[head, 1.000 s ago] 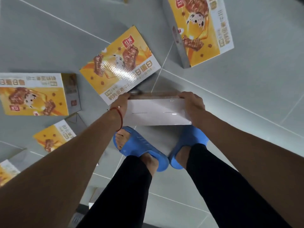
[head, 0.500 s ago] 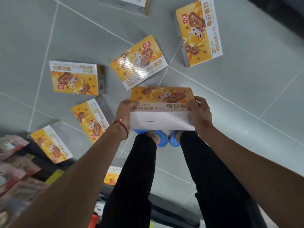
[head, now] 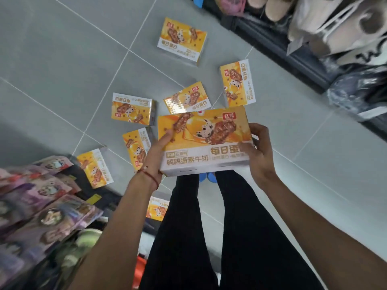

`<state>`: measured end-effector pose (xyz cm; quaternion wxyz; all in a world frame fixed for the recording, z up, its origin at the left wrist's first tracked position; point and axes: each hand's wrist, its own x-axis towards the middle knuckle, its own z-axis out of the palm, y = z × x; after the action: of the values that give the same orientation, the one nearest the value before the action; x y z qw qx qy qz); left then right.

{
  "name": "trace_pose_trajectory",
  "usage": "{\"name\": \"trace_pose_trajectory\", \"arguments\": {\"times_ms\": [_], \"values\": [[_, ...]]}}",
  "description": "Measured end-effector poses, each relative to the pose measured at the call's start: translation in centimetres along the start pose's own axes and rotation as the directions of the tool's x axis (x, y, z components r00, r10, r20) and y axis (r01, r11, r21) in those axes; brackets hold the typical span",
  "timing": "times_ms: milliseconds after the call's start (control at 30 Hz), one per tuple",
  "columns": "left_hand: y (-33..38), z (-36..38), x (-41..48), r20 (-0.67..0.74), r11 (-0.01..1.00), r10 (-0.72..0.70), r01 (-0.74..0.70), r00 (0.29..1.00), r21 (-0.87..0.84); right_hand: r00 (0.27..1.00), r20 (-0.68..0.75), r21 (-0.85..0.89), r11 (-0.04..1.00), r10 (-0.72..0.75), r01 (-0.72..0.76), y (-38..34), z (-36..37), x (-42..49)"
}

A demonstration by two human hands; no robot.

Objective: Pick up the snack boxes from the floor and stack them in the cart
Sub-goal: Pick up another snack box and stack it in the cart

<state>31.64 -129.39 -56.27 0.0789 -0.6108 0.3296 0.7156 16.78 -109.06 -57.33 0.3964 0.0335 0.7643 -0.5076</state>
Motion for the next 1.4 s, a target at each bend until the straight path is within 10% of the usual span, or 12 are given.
{"name": "trace_pose_trajectory", "arguments": {"times_ms": [800,1400], "values": [[10.4,-1.9,-17.4,0.405,0.953,0.204,-0.276,0.891,0.128,0.974,-0.206,0.475,0.88,0.098,0.012,-12.5,-0.5,-20.0],[1.6,18.5,-25.2,0.55,0.683,0.055,-0.434,0.833,0.588,0.791,-0.55,0.688,0.682,0.268,0.247,-4.0,-11.7,-32.2]]}}
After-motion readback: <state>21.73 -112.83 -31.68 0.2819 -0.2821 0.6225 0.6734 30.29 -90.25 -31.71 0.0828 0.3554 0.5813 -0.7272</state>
